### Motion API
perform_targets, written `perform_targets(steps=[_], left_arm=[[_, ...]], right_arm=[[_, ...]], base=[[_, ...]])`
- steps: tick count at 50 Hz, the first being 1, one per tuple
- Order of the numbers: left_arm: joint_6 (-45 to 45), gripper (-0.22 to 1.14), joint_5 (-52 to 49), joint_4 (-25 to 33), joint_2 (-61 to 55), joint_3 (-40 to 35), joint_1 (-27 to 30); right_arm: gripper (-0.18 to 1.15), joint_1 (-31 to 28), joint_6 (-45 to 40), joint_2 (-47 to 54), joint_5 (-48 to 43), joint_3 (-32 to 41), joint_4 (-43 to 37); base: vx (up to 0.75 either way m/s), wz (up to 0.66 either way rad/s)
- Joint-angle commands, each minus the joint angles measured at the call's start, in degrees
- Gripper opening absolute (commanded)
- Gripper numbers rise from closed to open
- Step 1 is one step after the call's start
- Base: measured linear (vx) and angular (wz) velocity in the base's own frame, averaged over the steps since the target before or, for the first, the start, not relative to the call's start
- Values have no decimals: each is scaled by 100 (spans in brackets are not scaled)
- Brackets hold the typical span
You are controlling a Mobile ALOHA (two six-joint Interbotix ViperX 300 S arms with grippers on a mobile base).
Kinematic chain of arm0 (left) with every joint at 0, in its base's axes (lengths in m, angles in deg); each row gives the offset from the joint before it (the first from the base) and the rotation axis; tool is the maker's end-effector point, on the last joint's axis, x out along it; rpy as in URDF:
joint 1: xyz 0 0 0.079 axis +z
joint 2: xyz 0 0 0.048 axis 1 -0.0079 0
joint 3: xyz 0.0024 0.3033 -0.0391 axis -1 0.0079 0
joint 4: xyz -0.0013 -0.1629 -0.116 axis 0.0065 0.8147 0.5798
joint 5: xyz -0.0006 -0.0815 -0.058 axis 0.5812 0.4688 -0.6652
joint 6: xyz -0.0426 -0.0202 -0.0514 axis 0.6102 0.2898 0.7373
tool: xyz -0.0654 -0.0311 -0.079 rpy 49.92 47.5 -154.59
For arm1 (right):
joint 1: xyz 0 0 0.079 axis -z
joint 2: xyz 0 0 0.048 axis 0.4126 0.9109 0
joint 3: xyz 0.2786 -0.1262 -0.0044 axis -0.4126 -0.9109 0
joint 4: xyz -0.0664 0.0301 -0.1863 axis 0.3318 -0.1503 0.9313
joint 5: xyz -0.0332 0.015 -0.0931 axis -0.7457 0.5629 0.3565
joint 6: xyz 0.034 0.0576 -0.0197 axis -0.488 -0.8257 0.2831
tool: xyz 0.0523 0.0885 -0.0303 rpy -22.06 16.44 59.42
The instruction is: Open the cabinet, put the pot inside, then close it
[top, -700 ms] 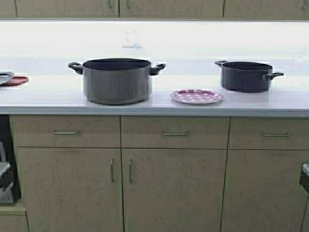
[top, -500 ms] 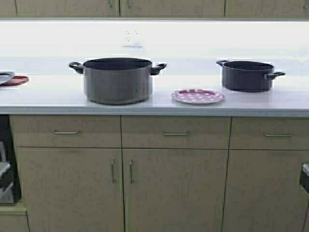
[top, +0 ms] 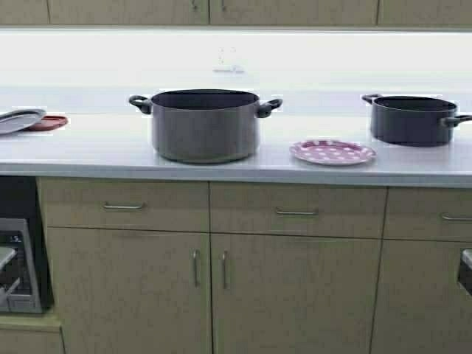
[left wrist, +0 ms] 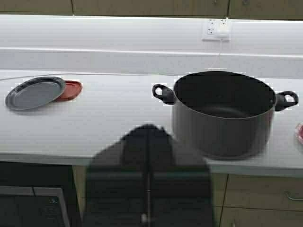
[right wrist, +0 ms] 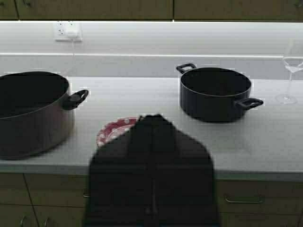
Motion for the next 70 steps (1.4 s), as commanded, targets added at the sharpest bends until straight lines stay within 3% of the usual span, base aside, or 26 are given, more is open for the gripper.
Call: perform_targets(steps=[1,70], left_arm=[[18,2,35,-9,9,-62,9],[-114,2,167,-9,97,44,9]], right_arm=[[6,-18,0,0,-26,53,9],[6,-18,0,26,-18,26,9]], base=[[17,16],[24,4]])
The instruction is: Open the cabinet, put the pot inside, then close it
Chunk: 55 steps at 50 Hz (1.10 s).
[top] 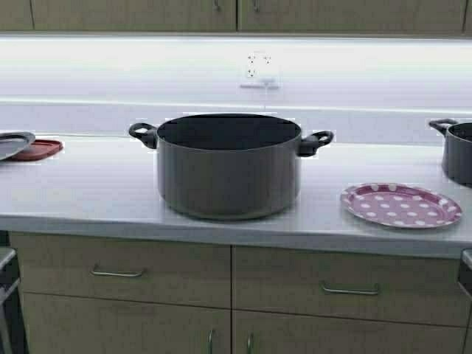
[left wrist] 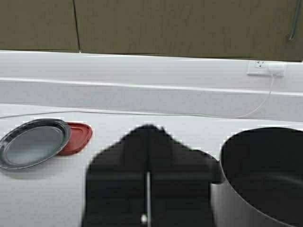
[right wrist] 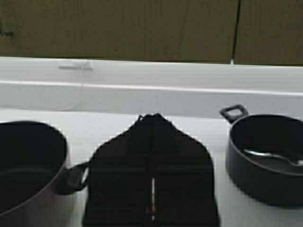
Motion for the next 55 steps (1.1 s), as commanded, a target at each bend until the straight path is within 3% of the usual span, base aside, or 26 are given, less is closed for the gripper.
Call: perform_targets(steps=[1,29,32,34,37,40,42,44,49,55], left_arm=[[-70,2,35,-18,-53,-141,9],[-149,5,-220,-149,308,-79,-62],[-176,14,-413,-466,439,-114,-308],[-167,26,-606,-642,545,-149,-501],[-132,52,-967,-756,677,-237,-809],[0,87,-1354,-668,729,-404,-1178],[88,105,-1459,-615,712,-510,-1424],[141,111,-1450,-589,677,-580,-1670],[141,99,-1187,-554,387,-773,-2118],[141,101,-650,-501,-316,-958,-2250]], right_arm=[[6,-9,0,9,-26,53,0],[10,-817,-70,0,-35,193,299],[22,-1125,-185,-9,-26,281,316],[38,-1389,-237,-26,-18,334,308],[67,-1723,-264,-26,-9,448,316],[97,-1995,-272,26,-9,571,281],[110,-2162,-272,88,-9,642,246],[110,-2312,-272,167,-18,721,220],[101,-2602,-264,501,-97,940,176],[102,-3015,-237,1204,-501,1292,158]], base=[[25,3],[21,0],[16,-6],[14,-4],[12,-2],[10,-2],[8,-1],[7,-2],[5,0],[2,1]])
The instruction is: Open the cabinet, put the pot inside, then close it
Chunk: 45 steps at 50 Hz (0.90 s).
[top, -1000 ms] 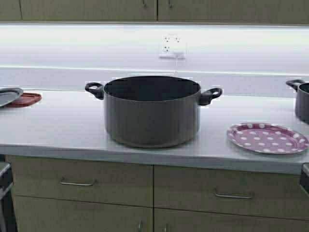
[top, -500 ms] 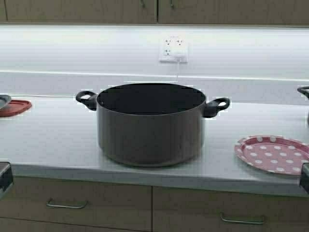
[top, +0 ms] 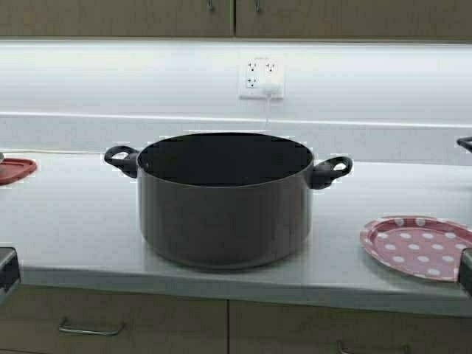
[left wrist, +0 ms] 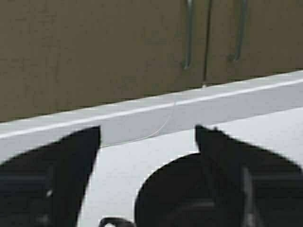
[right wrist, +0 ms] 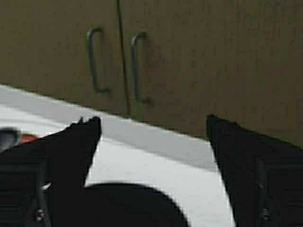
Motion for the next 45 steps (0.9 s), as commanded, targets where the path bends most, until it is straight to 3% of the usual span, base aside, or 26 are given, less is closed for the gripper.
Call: perform_targets(steps=[1,10,17,21,25,31,37,45], left_arm=[[9,101,519,53,-765,-334,-114],[-9,101,1292,62,-1863,-598,-264],[-202,101,1995,237,-2769,-773,-571],[-483,101,2391,694,-3270,-861,-756],[-984,101,3041,1573,-3814,-1002,-1046],[-1819,101,4192,2672,-4632,-1424,-1433],[-2206,101,4720,3190,-5432,-2127,-1503],[-2188,101,4720,3226,-6073,-2883,-1503]], right_arm=[[102,-448,53,782,-501,501,-35],[102,-923,554,2162,-1301,1063,-422],[102,-1327,1731,3226,-2224,1494,-1696],[102,-1608,2654,3577,-2874,1723,-2865],[102,-1890,3691,3823,-3384,2065,-4228],[102,-2013,5036,4184,-3489,2856,-5818],[102,-2004,5634,4544,-3489,3445,-6029],[102,-1854,5634,4816,-3489,3885,-6038]], base=[[0,0],[-1,0],[-1,1],[-1,1],[0,0],[0,0],[0,0],[0,0]])
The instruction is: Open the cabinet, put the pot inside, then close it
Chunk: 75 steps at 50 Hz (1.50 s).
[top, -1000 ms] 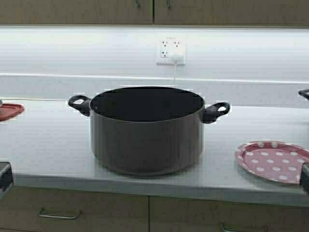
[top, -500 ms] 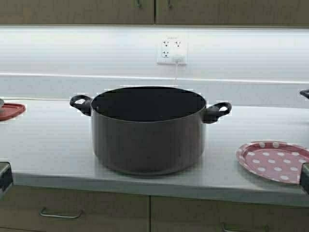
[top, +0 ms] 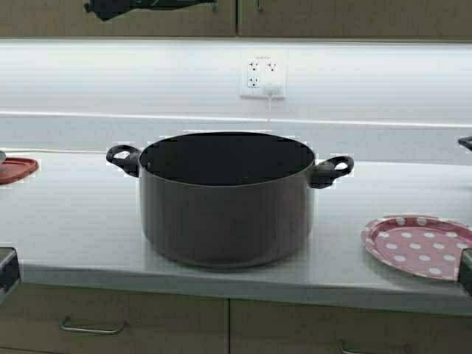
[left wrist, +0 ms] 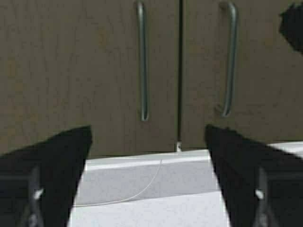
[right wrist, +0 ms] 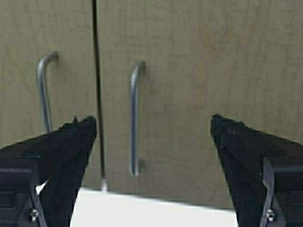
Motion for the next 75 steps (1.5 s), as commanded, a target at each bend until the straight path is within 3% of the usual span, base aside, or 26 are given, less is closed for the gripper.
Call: perform_targets(steps=[1,14,29,56,61,64,68,71,75], left_arm=[[0,101,70,53,-352,-615,-35],[-9,101,70,229,-914,-1441,88],[-9,101,70,431,-1494,-2145,211],[-18,97,35,563,-1784,-2619,334],[-70,67,18,563,-1784,-2619,343],[-70,32,-35,563,-1784,-2654,343],[-62,-12,-255,563,-1767,-2725,369],[-62,-14,-404,563,-1767,-2769,387],[-9,5,-457,563,-1740,-2769,387]], right_arm=[[102,158,18,105,-26,413,-9],[102,545,18,448,264,905,-9],[102,571,26,949,334,1494,-18],[100,721,26,1441,272,1995,-44],[81,721,35,1450,264,2039,-44],[56,721,35,1494,272,2048,-44],[13,729,35,1521,290,2039,-44],[-8,729,35,1521,281,1986,-44],[-1,729,35,1512,290,1898,-53]], base=[[0,0],[0,0],[0,0],[0,0],[0,0],[0,0],[0,0],[0,0],[0,0]])
